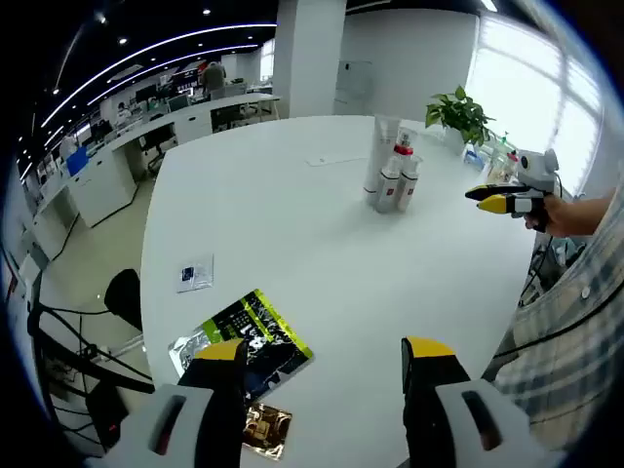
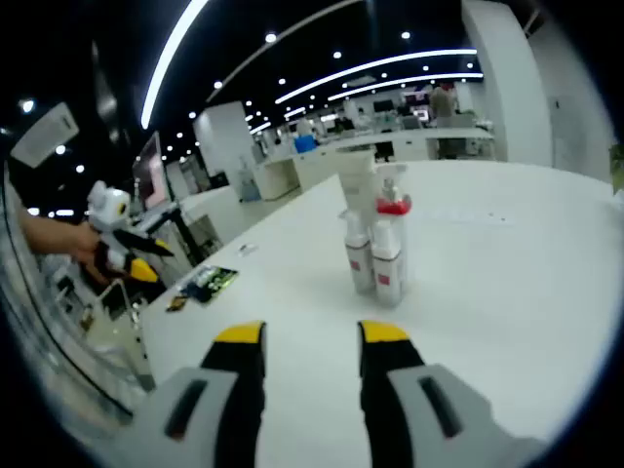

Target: Arrange the skincare products in the storage area until every visible bottle or jar stands upright without overlapping.

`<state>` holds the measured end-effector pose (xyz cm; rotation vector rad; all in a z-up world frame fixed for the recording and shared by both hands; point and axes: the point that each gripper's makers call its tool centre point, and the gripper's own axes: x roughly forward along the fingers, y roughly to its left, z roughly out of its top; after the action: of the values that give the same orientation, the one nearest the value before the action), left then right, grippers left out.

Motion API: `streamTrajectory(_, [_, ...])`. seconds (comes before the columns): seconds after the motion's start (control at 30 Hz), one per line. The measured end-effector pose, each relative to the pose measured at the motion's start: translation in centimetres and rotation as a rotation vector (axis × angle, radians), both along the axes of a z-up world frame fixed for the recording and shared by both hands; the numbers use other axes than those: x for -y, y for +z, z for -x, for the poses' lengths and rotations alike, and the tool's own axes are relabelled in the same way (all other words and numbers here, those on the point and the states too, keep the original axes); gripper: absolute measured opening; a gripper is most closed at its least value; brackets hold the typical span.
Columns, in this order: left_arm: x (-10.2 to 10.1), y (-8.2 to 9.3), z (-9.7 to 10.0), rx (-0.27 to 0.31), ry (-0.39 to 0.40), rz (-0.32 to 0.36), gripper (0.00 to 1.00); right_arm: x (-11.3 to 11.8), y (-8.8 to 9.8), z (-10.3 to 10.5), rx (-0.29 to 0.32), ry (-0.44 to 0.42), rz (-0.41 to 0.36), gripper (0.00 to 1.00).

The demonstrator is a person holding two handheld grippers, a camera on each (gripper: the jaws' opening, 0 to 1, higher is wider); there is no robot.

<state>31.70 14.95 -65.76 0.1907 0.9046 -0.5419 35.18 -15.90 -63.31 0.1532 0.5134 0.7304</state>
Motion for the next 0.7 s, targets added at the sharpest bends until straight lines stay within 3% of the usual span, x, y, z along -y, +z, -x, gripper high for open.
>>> streamTrajectory(0.17, [-1.7, -2.0, -1.5, -0.054, -0.187, -0.156, 0.74, -1.2, 1.5, 1.9, -0.033, -0.035, -0.062, 0.48])
streamTrajectory(0.4, [-2.5, -4.0, -2.2, -0.141, -0.272, -0.195, 0.85, -3.0, 3.0, 4.7, -0.030, -0.006, -0.046, 0.50])
streamTrajectory(0.53, [-3.3, -5.4, -1.9, -0.188, -0.359, -0.259, 0.90, -3.5, 4.1, 6.0, -0.020, 0.008, -0.037, 0.51])
streamTrajectory(0.7, [-6.8, -6.5, -2.5, -0.201, -0.554, -0.469, 0.94, -3.8, 5.0, 7.2, -0.012, 0.019, -0.019, 0.53])
